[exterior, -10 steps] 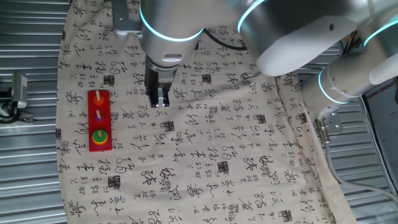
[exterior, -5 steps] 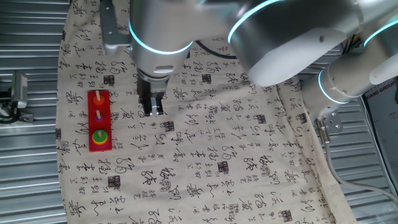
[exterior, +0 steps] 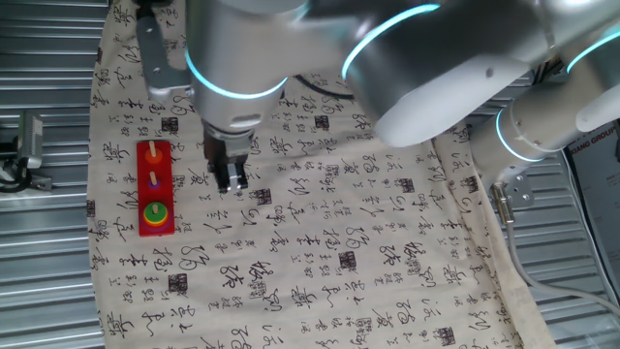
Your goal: Take out one Hanoi block and throw it aside
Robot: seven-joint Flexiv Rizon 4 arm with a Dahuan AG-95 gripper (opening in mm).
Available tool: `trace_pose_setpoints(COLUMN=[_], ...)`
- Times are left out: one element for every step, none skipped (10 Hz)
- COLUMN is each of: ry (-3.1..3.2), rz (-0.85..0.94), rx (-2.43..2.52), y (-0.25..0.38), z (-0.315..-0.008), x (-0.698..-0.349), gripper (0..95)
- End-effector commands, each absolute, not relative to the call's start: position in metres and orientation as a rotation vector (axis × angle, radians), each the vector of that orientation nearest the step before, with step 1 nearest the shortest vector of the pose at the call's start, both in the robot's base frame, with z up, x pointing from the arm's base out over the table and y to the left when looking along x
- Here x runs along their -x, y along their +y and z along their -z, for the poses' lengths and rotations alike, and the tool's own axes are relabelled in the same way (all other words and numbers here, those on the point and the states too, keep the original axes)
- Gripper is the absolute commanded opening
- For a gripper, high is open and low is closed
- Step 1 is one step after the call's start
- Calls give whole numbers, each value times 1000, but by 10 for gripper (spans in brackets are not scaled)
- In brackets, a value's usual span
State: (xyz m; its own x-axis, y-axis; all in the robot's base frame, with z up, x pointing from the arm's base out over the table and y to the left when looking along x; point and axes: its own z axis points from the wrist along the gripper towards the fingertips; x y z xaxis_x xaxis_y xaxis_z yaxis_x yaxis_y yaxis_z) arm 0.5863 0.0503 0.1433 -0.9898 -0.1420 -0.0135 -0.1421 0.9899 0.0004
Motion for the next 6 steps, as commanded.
trace_pose_setpoints(ry=[3115, 3115, 3116, 3116, 3115, 3112], rz=[2, 2, 4, 7, 10, 6], rx=[214, 196, 191, 187, 185, 196], y=[55, 59, 61, 63, 65, 64], z=[-140, -138, -138, -138, -137, -134], x=[-592, -596, -598, -601, -604, -607], gripper=[0, 0, 0, 0, 0, 0])
